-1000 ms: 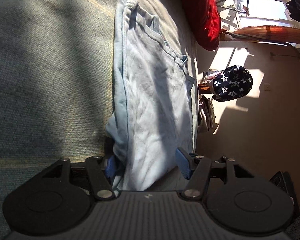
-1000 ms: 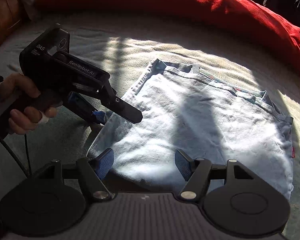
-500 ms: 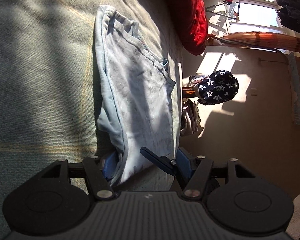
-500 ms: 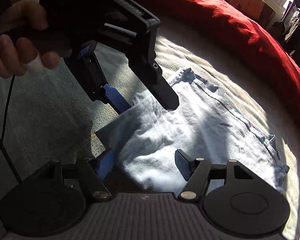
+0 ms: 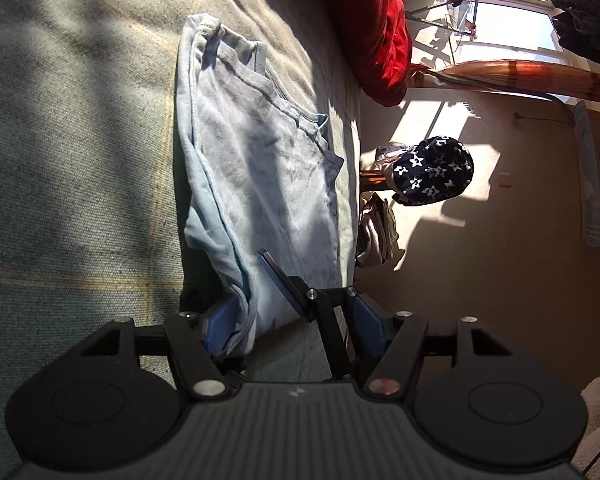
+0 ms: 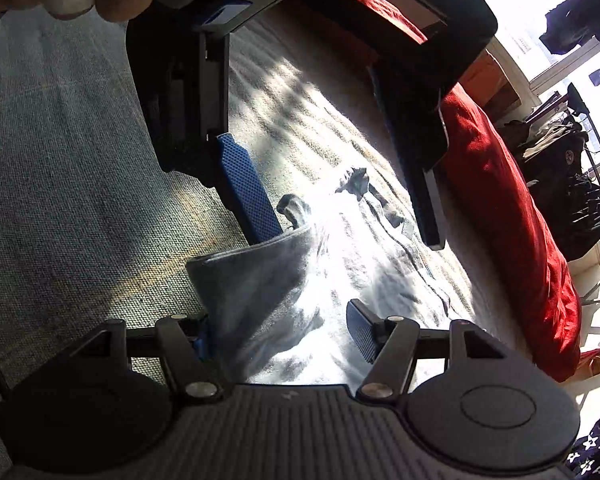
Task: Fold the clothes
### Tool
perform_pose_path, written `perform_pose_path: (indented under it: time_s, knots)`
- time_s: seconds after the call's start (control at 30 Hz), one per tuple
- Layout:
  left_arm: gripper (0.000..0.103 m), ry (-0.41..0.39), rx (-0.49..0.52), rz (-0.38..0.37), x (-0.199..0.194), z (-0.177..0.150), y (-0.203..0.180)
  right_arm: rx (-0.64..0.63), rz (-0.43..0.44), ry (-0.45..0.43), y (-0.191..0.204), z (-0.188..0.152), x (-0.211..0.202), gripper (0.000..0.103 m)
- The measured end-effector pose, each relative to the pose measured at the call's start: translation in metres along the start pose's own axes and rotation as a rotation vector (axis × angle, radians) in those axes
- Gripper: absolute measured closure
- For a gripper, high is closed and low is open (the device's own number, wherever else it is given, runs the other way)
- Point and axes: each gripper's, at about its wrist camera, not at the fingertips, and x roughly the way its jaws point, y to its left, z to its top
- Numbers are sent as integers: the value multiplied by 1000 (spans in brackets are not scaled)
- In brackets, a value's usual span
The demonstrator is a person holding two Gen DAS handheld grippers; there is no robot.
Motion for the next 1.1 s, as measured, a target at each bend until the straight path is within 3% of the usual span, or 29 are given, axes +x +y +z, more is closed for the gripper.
perform_pose_path:
  time_s: [0.1, 0.2, 0.47, 0.7, 0.87, 1.0, 1.1]
  knots:
    - [38, -25, 16, 49, 0, 12, 1, 13, 16, -12, -11, 1, -4, 82]
    - [36, -50, 32, 98, -1, 23, 1, 47, 41, -11, -21, 2, -8, 86]
    - [38, -115, 74, 226, -1, 54, 4, 114, 88, -3, -37, 5, -6, 88]
    - [39, -126, 65, 222, 24, 97, 13, 164, 97, 0, -48, 8, -6, 88]
    - [41, -144, 74, 202, 29, 109, 14, 207, 107, 3, -53, 6, -6, 88]
    - [60, -167, 130, 201, 24, 101, 20, 228, 112, 4, -56, 5, -5, 88]
    - [95, -185, 102, 222, 18, 99, 32, 242, 121, -3, -58, 4, -6, 88]
